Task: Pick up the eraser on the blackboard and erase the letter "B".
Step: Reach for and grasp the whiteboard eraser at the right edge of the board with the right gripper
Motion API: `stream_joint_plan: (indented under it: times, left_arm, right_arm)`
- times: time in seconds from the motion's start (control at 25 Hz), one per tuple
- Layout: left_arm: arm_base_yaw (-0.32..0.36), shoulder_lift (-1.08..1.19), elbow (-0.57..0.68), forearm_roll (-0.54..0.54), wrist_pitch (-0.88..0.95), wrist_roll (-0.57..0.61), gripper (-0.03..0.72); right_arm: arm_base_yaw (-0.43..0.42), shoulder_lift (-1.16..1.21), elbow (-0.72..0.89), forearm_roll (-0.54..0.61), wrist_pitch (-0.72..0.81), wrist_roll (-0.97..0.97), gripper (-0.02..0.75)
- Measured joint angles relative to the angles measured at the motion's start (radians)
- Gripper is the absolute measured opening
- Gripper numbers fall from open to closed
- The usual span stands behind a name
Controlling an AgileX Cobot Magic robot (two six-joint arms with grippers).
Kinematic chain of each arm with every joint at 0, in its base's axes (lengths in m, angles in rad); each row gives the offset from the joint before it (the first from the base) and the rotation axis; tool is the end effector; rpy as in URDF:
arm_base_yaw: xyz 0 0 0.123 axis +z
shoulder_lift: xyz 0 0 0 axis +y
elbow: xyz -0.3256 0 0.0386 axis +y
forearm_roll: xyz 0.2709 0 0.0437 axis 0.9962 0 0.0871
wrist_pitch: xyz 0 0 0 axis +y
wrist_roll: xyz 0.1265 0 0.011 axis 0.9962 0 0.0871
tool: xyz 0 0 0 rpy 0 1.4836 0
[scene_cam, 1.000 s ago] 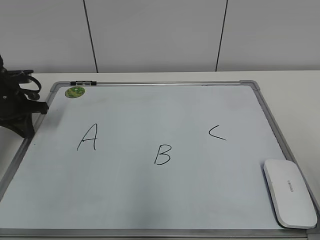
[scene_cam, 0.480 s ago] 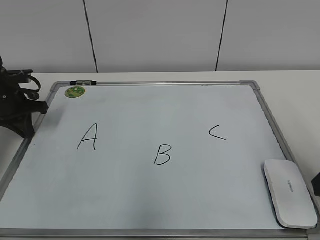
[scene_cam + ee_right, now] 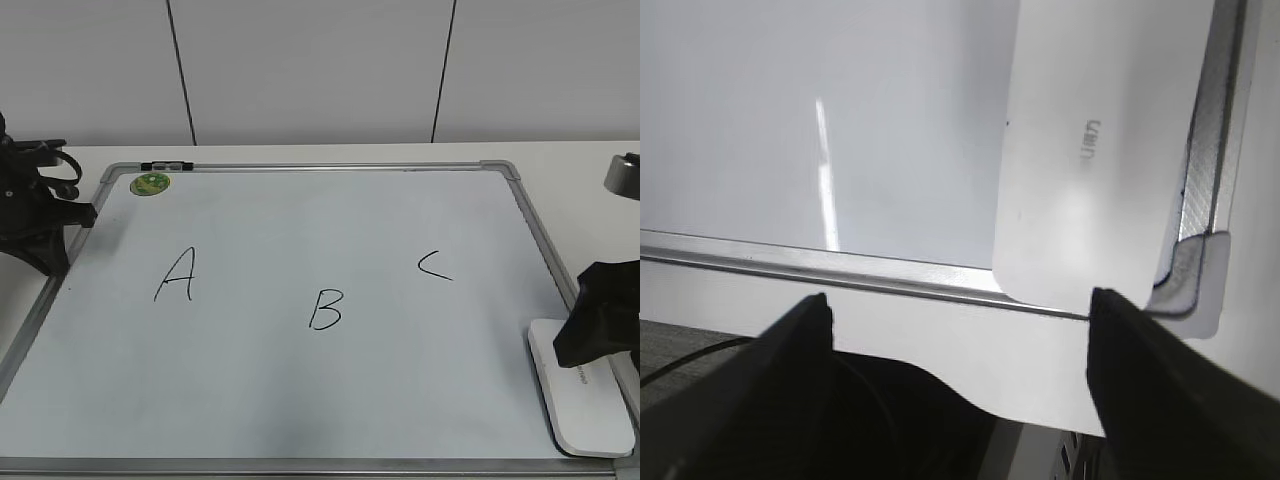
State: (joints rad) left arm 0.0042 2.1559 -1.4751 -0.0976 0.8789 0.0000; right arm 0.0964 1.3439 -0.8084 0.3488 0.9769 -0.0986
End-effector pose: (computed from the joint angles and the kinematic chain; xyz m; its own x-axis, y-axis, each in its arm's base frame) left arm 0.4627 -0.0076 0.1106 -0.9932 -0.0663 -0.0956 -0.0587 0.9950 -0.0808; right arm 0.2362 0.0590 0.2284 -0.9895 0.0026 -0.1445 -0.0406 0.9546 0.2952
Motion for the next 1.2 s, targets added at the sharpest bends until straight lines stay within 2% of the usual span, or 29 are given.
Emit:
stream_joint_plan:
  times: [0.52,0.76,1.0,1.2]
  left_arm:
    - [0.000,0.000,0.000,-0.002,0.000,0.000,0.046]
    - [0.000,0.000,0.000,-0.002,0.000,0.000,0.047]
    - [0.000,0.000,0.000,-0.002,0.000,0.000,0.048]
    - [0.000,0.000,0.000,-0.004,0.000,0.000,0.049]
  right_arm:
    - [0.007,0.164,-0.049,-0.100,-0.057,0.145,0.587]
    - [0.010,0.222,-0.111,-0.190,-0.051,0.212,0.587]
    - [0.103,0.230,-0.142,-0.294,-0.049,0.304,0.587]
    - [0.122,0.230,-0.143,-0.366,-0.041,0.388,0.587]
